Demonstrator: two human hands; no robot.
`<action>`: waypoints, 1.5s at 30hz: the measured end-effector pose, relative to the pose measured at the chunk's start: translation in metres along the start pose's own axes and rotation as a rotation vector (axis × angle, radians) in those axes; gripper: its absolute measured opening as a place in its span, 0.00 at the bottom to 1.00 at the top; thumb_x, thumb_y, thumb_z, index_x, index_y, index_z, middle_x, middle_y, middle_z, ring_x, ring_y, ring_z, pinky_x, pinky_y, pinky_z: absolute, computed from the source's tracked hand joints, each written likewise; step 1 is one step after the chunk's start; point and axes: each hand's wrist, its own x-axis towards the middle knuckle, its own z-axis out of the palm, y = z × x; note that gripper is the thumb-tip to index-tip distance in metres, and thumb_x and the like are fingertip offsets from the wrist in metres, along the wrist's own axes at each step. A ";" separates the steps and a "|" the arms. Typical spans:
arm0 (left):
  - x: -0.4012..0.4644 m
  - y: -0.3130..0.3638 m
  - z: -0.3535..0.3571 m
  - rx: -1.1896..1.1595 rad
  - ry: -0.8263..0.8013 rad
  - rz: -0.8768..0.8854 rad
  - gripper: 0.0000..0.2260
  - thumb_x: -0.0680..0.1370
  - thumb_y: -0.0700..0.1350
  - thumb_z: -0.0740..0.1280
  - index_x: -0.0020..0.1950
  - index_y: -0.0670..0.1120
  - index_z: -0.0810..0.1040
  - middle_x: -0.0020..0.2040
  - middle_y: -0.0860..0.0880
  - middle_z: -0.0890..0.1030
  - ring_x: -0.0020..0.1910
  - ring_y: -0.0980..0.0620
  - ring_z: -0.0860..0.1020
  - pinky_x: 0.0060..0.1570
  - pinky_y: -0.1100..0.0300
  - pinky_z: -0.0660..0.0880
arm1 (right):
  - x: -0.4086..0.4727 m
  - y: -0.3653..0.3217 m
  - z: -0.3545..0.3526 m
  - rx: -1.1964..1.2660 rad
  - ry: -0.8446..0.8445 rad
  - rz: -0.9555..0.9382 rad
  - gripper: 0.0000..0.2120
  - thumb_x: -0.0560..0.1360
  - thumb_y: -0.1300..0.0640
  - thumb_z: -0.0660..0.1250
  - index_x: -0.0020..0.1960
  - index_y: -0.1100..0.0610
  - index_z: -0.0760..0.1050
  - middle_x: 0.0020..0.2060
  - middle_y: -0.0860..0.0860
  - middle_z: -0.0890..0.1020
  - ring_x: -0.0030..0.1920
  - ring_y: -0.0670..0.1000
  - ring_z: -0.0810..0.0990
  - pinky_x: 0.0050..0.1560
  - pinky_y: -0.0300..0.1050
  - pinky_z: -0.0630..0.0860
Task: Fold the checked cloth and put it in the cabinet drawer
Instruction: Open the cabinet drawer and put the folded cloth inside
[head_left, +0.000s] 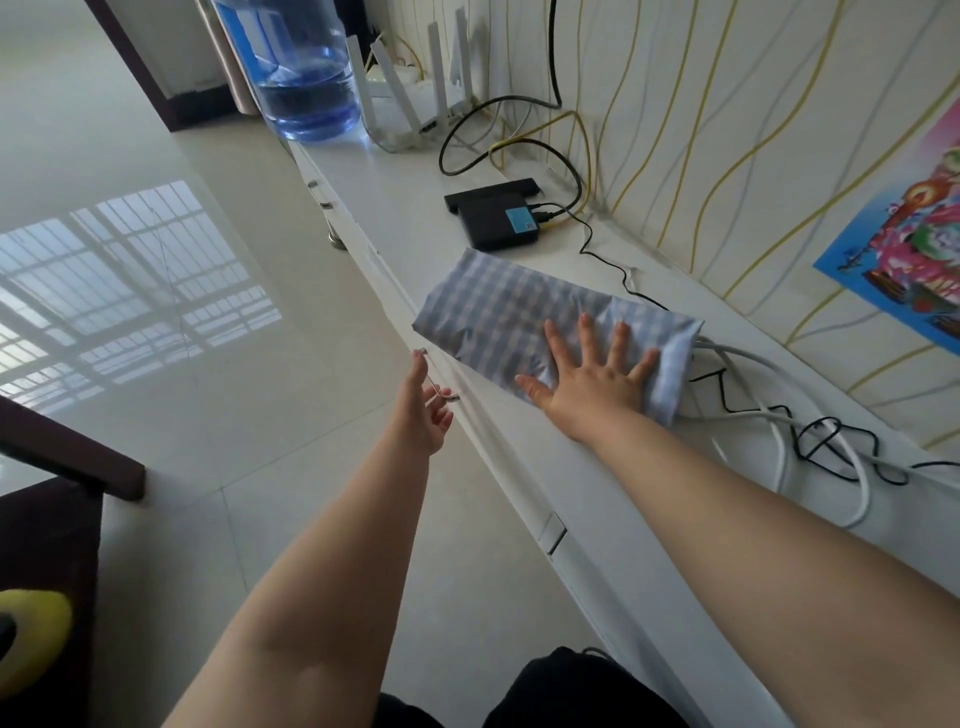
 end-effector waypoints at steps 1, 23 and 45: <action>-0.001 0.000 -0.003 0.008 0.014 0.000 0.28 0.71 0.68 0.64 0.53 0.44 0.74 0.41 0.50 0.74 0.36 0.56 0.70 0.42 0.64 0.67 | 0.000 0.000 0.000 0.001 0.001 0.002 0.39 0.68 0.24 0.36 0.73 0.40 0.28 0.76 0.52 0.34 0.74 0.66 0.32 0.66 0.75 0.34; -0.038 -0.006 -0.134 0.357 0.183 0.010 0.29 0.76 0.58 0.66 0.70 0.39 0.70 0.69 0.41 0.72 0.66 0.40 0.72 0.67 0.48 0.68 | 0.002 -0.002 -0.002 -0.039 -0.014 0.010 0.40 0.67 0.23 0.35 0.72 0.40 0.26 0.75 0.52 0.32 0.74 0.67 0.33 0.65 0.76 0.34; -0.099 -0.043 0.027 0.270 -0.177 0.081 0.27 0.78 0.65 0.55 0.73 0.52 0.64 0.72 0.52 0.68 0.69 0.45 0.69 0.58 0.53 0.69 | 0.046 0.015 -0.071 -0.069 -0.068 0.013 0.46 0.68 0.23 0.48 0.72 0.56 0.62 0.71 0.61 0.65 0.71 0.63 0.63 0.71 0.65 0.52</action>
